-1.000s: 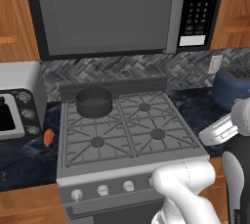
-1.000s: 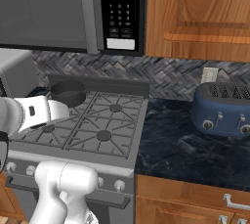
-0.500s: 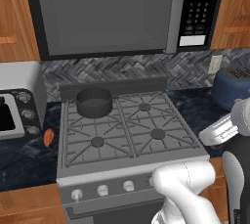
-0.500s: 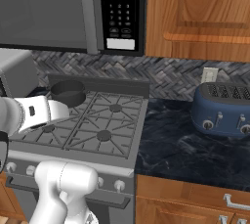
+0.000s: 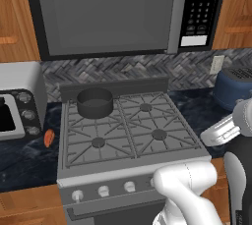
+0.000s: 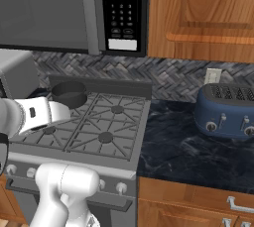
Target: Turn on the burner for the pot on the stove. Wait thirty seconds for the pot to heat up. Then add the sweet potato to the pot.
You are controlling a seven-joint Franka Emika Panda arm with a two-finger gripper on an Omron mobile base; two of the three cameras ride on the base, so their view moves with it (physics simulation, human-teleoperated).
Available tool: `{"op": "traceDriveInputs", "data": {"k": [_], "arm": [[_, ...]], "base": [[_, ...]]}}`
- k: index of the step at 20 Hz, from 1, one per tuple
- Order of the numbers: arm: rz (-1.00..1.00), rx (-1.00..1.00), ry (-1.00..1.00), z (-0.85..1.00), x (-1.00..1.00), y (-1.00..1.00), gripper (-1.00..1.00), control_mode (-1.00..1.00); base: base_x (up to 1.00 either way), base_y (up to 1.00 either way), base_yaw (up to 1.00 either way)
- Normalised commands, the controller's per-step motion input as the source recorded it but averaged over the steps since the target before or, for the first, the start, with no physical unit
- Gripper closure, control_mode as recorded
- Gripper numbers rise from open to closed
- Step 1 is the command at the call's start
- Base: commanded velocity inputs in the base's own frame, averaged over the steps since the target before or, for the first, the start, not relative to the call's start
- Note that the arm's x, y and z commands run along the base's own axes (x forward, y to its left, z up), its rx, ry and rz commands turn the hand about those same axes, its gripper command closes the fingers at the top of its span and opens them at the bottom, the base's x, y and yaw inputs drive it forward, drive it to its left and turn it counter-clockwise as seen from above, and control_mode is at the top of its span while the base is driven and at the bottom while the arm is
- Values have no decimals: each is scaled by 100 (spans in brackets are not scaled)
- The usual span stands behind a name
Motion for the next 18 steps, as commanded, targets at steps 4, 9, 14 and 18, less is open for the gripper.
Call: {"op": "traceDriveInputs", "data": {"k": [4, 9, 14, 18], "arm": [[0, 0, 0, 0, 0, 0, -100, -100], [0, 0, 0, 0, 0, 0, -100, -100], [0, 0, 0, 0, 0, 0, -100, -100], [0, 0, 0, 0, 0, 0, -100, -100]], "base": [[0, 0, 0], [0, 0, 0], [0, 0, 0], [0, 0, 0]]}}
